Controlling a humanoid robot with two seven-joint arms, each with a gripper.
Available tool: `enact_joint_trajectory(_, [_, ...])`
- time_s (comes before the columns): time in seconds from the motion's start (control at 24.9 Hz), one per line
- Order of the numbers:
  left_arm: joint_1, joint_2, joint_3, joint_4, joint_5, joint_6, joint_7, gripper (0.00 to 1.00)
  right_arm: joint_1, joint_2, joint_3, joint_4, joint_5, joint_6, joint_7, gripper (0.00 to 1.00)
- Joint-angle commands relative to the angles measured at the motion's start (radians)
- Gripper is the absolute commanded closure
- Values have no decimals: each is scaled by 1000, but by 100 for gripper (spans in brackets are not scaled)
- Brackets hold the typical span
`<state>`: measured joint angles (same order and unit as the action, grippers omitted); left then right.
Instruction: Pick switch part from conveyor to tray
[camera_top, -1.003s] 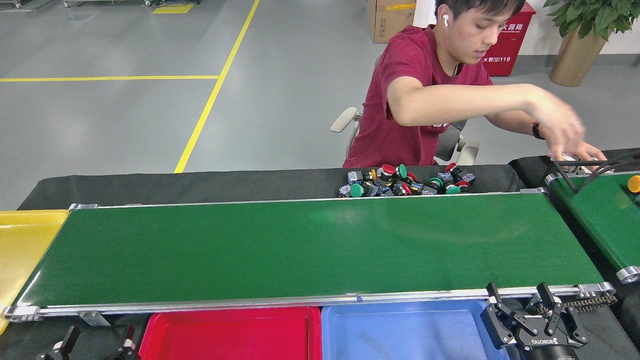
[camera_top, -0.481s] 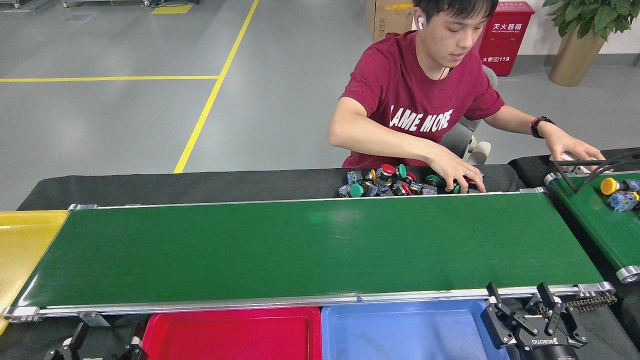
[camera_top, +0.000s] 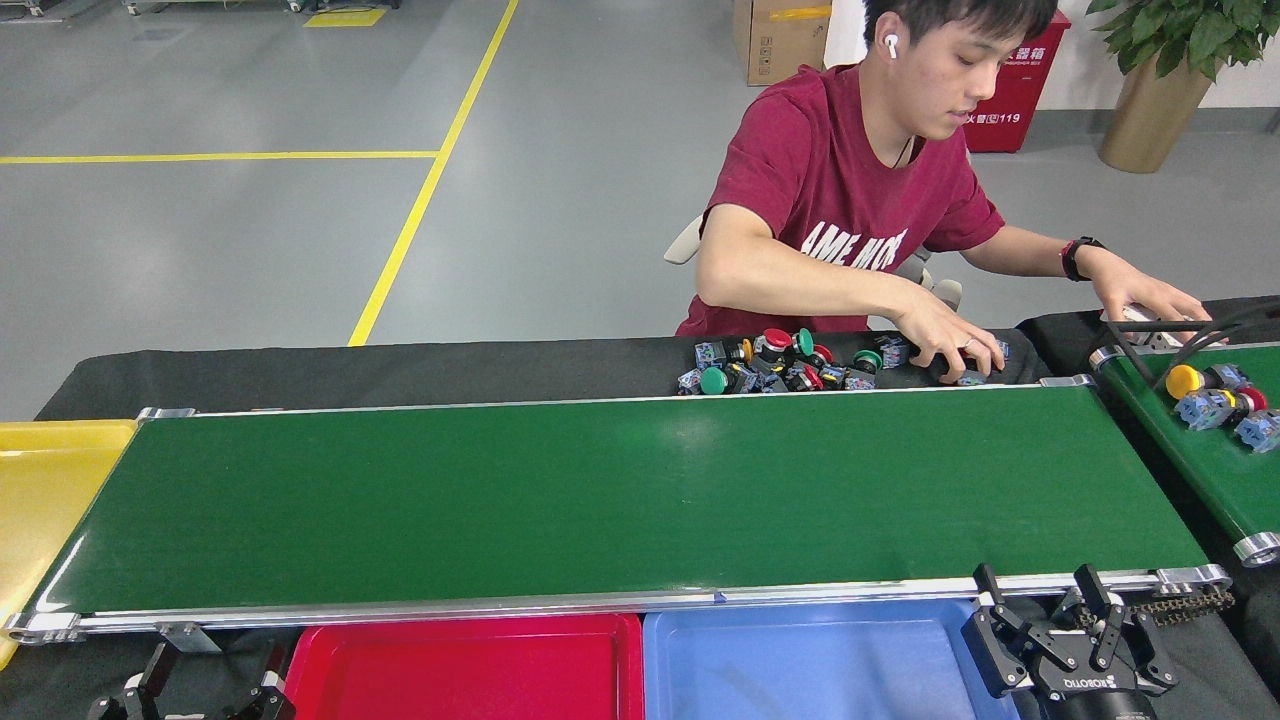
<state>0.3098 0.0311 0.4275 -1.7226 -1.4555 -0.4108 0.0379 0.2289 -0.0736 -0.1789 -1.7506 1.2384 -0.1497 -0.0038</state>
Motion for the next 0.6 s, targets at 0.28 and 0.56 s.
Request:
enact_joint_trajectory(0.28, [-8,-4,10,-46,3,6,8,0,-2,2,-4,-17,1,2,-10,1])
enact_joint_trajectory(0.56, [-11,1,2,-46,3,3,-3,0,-2,2,-2,-17,1,1,-10,1])
